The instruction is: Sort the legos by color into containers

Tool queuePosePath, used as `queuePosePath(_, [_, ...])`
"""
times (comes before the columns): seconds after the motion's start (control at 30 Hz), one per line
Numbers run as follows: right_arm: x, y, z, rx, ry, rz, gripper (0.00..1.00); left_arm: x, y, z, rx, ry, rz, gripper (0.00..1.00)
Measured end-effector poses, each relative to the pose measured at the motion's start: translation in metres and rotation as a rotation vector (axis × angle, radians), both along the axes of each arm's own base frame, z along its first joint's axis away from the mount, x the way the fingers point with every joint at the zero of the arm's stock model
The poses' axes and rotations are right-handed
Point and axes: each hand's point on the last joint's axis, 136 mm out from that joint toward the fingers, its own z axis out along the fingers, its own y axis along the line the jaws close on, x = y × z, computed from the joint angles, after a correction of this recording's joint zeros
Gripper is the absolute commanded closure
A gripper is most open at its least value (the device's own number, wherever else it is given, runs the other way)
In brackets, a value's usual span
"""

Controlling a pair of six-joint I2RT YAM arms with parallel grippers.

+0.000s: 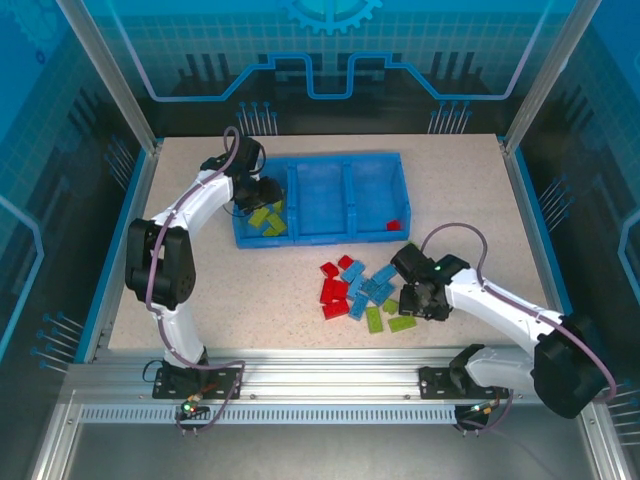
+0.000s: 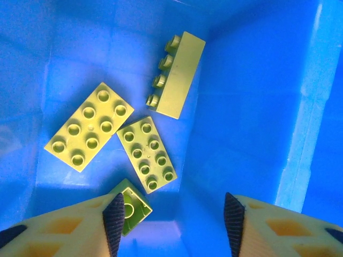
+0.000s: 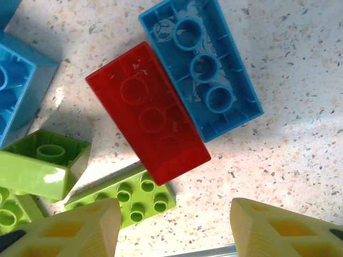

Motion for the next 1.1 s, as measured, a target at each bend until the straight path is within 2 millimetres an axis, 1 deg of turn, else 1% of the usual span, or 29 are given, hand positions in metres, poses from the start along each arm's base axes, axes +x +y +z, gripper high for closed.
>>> queuePosePath(0.13, [0.003, -0.002, -0.007, -0.002, 0.010, 0.005, 0.43, -0.002, -0.001, -0.002, -0.004, 0.006, -0.008, 0.21])
queuePosePath(0.27, [0.009, 0.000, -0.012, 0.004, 0.007, 0.018, 0.44, -0.003, -0.001, -0.004, -0.006, 0.012, -0.007, 0.10])
queuePosePath(0.37, [0.010, -0.002, -0.019, 0.009, 0.020, 0.014, 0.45, -0.006, -0.001, -0.007, -0.009, 0.018, -0.009, 0.01])
queuePosePath(0.43, [0.010, -0.003, -0.023, 0.008, 0.030, 0.012, 0.45, -0.008, -0.002, -0.008, -0.016, 0.022, -0.008, 0.01])
queuePosePath(0.57, [0.013, -0.002, -0.030, 0.003, 0.043, 0.025, 0.45, -0.015, -0.002, -0.003, -0.021, 0.011, -0.008, 0.01])
queuePosePath(0.73, [0.016, 0.000, -0.038, -0.002, 0.055, 0.045, 0.51, -0.023, 0.000, 0.011, -0.027, -0.018, -0.008, 0.01])
queuePosePath(0.87, [0.018, 0.003, -0.039, 0.004, 0.059, 0.057, 0.59, -0.030, 0.002, 0.017, -0.029, -0.032, -0.008, 0.01])
queuePosePath(0.93, [0.018, 0.004, -0.039, 0.011, 0.059, 0.062, 0.62, -0.034, 0.002, 0.016, -0.028, -0.027, -0.007, 0.01])
queuePosePath(1.1, [0.020, 0.005, -0.038, 0.015, 0.052, 0.073, 0.76, -0.042, 0.004, 0.009, -0.024, -0.010, -0.007, 0.01])
